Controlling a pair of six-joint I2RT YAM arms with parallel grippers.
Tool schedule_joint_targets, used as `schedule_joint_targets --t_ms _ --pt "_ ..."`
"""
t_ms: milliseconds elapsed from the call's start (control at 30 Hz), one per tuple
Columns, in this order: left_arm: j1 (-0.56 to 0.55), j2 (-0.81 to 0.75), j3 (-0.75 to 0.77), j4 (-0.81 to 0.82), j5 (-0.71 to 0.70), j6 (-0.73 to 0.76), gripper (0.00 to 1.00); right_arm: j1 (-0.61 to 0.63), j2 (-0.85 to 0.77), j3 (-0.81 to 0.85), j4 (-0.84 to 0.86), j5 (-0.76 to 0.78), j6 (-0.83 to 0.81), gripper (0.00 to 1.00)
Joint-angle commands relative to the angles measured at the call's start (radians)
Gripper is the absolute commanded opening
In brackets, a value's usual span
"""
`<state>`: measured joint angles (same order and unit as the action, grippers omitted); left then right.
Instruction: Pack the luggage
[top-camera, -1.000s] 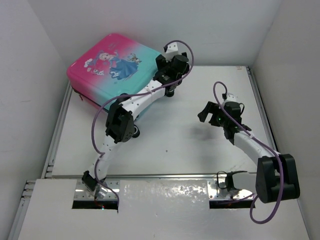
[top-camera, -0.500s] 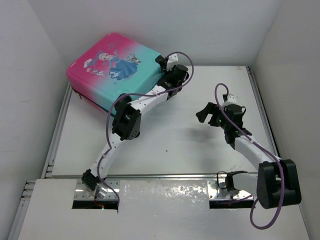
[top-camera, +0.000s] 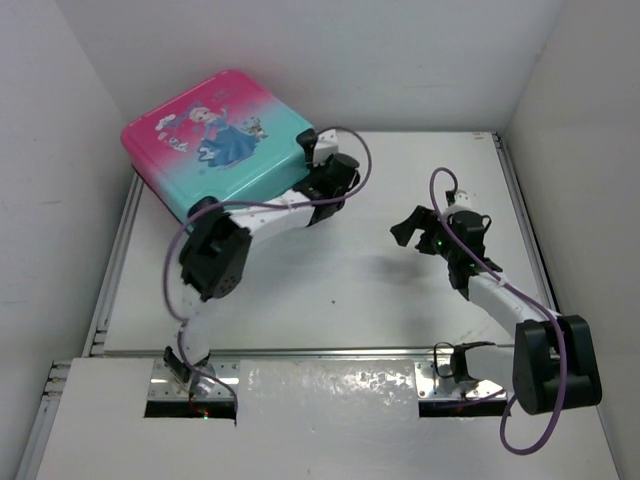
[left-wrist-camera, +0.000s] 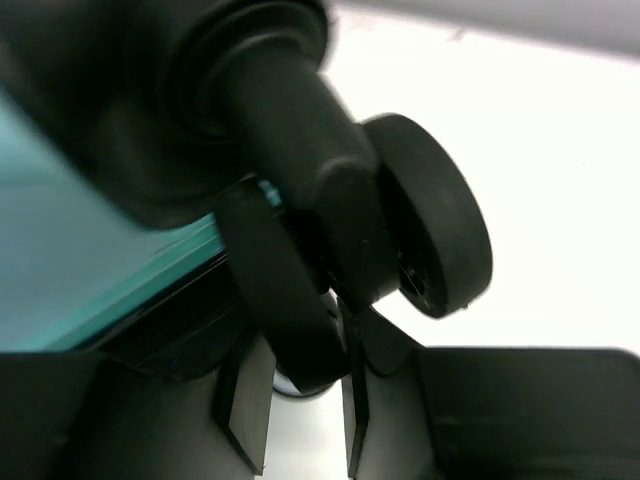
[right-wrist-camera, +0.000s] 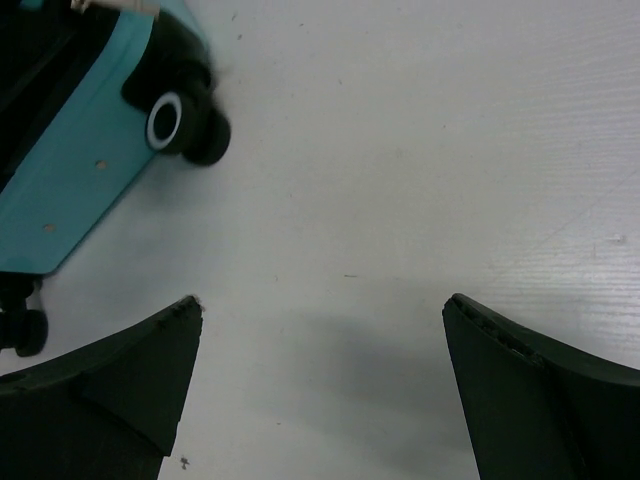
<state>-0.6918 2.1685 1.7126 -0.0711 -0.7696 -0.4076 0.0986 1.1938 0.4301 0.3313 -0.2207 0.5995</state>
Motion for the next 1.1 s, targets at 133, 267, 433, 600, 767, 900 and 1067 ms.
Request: schedule_joint_targets --t_ms 133,267,433,600,767,900,1067 --pt "0.017 -0.518 -0.497 -0.093 -0.122 -0.206 0.0 0.059 0.01 0.051 0.037 -0.104 -0.061 0.99" --pt "-0.017 -0.727 -0.636 -0.136 0.04 -0.195 0.0 0.237 0.163 0.156 0.054 -0.161 -0.254 0.98" --pt "-0.044 -0.904 -0.752 -0.193 0.16 -0.165 0.0 0.421 0.354 0.165 0.405 -0.215 -0.233 0.93" --pt "-0.046 -1.093 -0.843 -0.214 0.227 -0.151 0.0 0.492 0.55 0.32 0.557 -0.212 -0.195 0.85" --pt "-0.046 -1.179 -0.858 -0.272 0.219 -0.132 0.0 0.5 0.739 0.472 0.643 -0.25 -0.141 0.77" --pt "-0.046 -1.198 -0.866 -0.272 0.237 -0.106 0.0 0.574 0.744 0.49 0.619 -0.223 -0.139 0.74" --pt "-0.046 -1.193 -0.87 -0.254 0.246 -0.079 0.0 0.63 0.707 0.437 0.627 -0.172 -0.159 0.72"
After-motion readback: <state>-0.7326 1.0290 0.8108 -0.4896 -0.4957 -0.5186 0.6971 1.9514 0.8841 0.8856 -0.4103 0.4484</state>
